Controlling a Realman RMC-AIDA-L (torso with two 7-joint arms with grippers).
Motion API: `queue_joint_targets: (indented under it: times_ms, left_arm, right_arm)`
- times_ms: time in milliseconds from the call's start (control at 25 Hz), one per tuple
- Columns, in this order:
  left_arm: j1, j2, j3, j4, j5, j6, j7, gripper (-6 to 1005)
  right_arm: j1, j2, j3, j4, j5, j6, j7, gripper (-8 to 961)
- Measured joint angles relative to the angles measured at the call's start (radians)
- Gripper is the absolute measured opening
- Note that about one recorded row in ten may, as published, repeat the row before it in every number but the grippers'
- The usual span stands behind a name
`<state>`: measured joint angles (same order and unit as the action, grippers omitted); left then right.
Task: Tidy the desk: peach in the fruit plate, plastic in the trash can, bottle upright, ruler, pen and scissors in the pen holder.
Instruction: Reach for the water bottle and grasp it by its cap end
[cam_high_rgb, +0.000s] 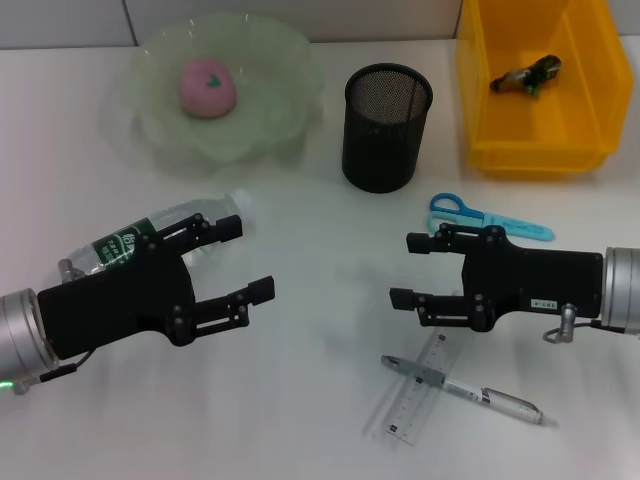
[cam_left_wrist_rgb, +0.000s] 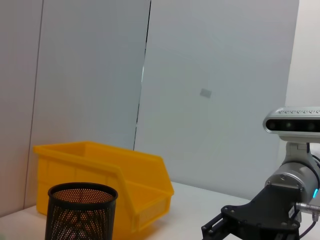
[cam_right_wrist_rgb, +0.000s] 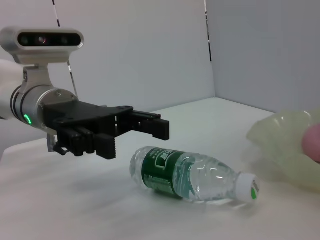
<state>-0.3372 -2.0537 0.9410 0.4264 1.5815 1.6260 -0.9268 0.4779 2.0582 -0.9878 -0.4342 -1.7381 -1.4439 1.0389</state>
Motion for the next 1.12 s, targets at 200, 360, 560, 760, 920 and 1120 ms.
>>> queue_joint_targets:
  times_ms: [200,360,560,760,920,1120]
  left_arm:
    - [-0.002,0.002,0.001,0.000,0.000,0.000,-0.004,794]
    - [-0.004,0.003,0.003,0.001,0.000,0.000,-0.004,794]
    - [-0.007,0.002,0.004,0.002,0.000,0.002,-0.004,793]
    - [-0.016,0.004,0.006,0.003,0.000,0.000,-0.014,793]
    - [-0.037,0.010,0.006,0.025,0.003,-0.021,-0.094,793]
    - [-0.085,0.021,0.007,0.122,0.086,-0.066,-0.293,793]
  right_arm:
    - [-0.002,0.001,0.001,-0.001,0.000,0.000,-0.002,742]
    - [-0.004,0.002,0.002,-0.001,0.000,0.000,-0.002,742]
    - [-0.004,0.002,0.002,-0.001,0.000,0.001,-0.003,742]
    - [-0.005,0.003,0.002,-0.001,0.000,0.000,-0.004,742]
    - [-0.006,0.003,0.002,-0.001,0.000,0.000,-0.004,742]
    - [-0.008,0.003,0.003,-0.001,0.000,0.000,-0.005,742]
